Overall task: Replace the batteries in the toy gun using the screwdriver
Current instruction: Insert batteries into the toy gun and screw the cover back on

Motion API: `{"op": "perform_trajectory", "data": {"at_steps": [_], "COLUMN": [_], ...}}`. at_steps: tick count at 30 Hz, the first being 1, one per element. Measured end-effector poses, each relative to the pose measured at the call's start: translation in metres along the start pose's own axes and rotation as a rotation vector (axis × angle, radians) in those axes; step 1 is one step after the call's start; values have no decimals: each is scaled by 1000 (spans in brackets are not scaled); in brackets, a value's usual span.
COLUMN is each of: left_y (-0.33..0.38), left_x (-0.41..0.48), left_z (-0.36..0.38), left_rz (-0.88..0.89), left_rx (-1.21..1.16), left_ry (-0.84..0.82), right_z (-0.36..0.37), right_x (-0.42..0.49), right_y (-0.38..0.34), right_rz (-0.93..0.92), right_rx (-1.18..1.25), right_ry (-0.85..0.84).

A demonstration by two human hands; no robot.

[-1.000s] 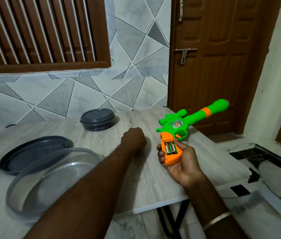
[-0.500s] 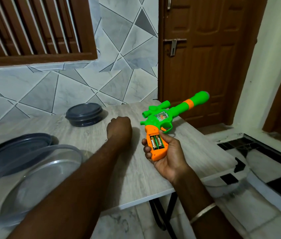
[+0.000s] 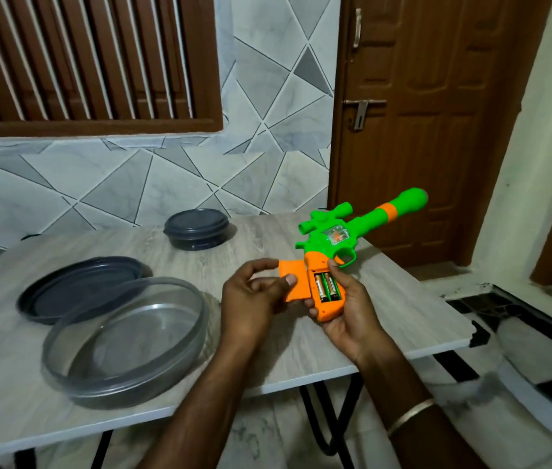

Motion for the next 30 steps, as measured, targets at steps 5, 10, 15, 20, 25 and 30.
{"op": "perform_trajectory", "data": {"at_steps": [5, 10, 15, 20, 25, 30], "left_y": [-6, -12, -15, -13, -10, -8], "left_x": [-16, -20, -20, -18, -17, -18], "left_z": [-9, -11, -10, -12, -11, -10], "left_rz": [-48, -110, -113, -94, -109, -154], "left_rx": [-139, -299, -295, -231, -177, -88], "left_ry": [6, -57, -39, -38, -63, -54], "right_z": [16, 23, 24, 24, 25, 23], "right_x": [-14, -16, -16, -13, -13, -12], "right_y": [9, 10, 12, 14, 14, 15], "right_rz": [5, -1, 2, -8, -30, -46], "right_rx": [-103, -127, -160, -198, -212, -232], "right_ry": [-76, -69, -86, -77, -75, -55]}}
Point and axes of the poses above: each hand's wrist, its own x-axis towards the middle knuckle, its own z-axis out of the palm, y = z × x, the point moved 4 cm from there along x, towards the middle knuckle, and after that the axes turned 15 degrees about -y, right-handed, at the moved point
